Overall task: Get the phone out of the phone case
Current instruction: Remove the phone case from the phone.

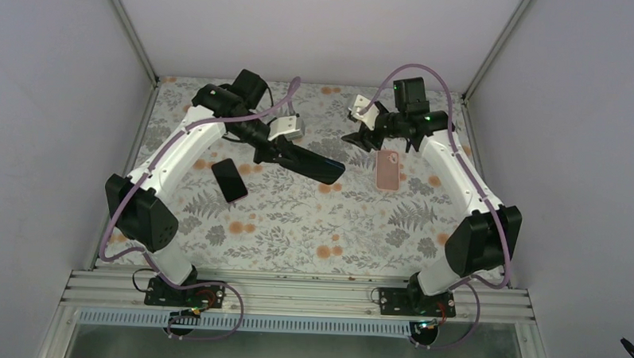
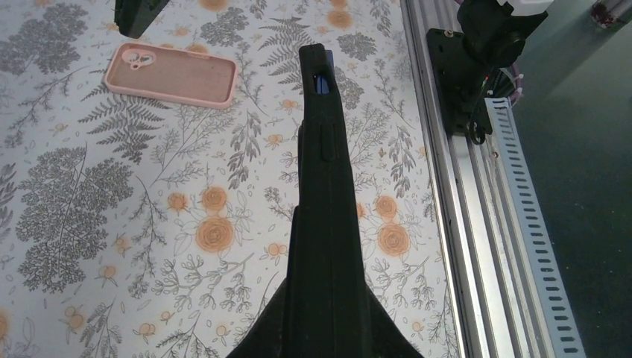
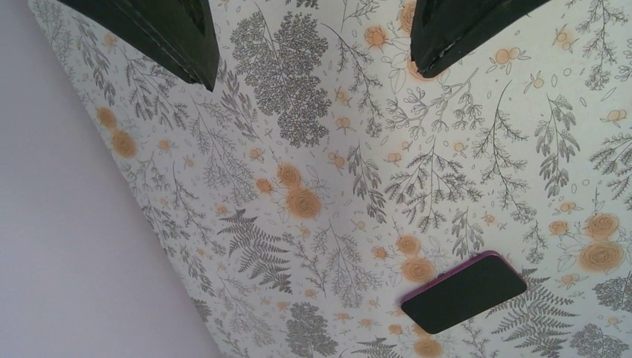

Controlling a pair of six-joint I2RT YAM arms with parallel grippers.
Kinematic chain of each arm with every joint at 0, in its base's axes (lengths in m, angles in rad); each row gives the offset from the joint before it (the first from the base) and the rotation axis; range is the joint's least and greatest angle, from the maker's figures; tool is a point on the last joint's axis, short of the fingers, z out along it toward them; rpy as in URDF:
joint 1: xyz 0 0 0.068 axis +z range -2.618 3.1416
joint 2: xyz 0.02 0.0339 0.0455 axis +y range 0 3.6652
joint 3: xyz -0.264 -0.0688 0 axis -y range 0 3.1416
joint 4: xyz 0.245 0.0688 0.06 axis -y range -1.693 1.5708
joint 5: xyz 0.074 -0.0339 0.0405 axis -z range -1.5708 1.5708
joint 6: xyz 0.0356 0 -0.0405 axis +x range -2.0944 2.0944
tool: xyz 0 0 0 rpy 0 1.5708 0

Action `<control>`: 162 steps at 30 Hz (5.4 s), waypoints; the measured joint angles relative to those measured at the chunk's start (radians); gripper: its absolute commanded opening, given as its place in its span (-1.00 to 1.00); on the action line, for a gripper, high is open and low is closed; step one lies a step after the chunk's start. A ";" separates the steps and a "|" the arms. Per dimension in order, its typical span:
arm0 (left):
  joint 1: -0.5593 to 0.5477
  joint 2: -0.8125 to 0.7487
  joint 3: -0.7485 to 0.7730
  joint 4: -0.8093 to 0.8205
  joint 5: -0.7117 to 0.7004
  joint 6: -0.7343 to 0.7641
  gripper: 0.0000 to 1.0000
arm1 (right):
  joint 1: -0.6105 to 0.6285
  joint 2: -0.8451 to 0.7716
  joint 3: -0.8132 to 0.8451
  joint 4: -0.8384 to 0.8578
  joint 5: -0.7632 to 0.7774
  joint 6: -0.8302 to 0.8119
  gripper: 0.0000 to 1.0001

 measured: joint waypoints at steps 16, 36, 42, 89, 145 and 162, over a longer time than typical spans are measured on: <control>0.001 0.000 0.000 0.004 -0.011 -0.005 -0.95 | -0.001 -0.179 -0.138 -0.148 -0.057 -0.128 0.49; 0.001 0.000 0.000 0.026 -0.012 -0.016 -0.95 | 0.008 -0.173 -0.175 -0.148 -0.117 -0.133 0.42; 0.001 0.000 0.000 0.026 -0.013 -0.016 -0.95 | 0.008 -0.169 -0.175 -0.128 -0.112 -0.124 0.40; 0.004 0.008 0.003 0.030 -0.045 0.004 -0.95 | 0.030 -0.063 -0.063 -0.128 -0.014 -0.045 0.36; -0.029 -0.193 0.024 0.172 -0.347 -0.130 1.00 | 0.228 0.087 0.026 -0.343 -0.284 -0.006 -0.93; -0.158 -0.409 -0.470 0.966 -0.852 -0.154 1.00 | 0.054 0.172 0.164 0.210 -0.068 0.815 -0.93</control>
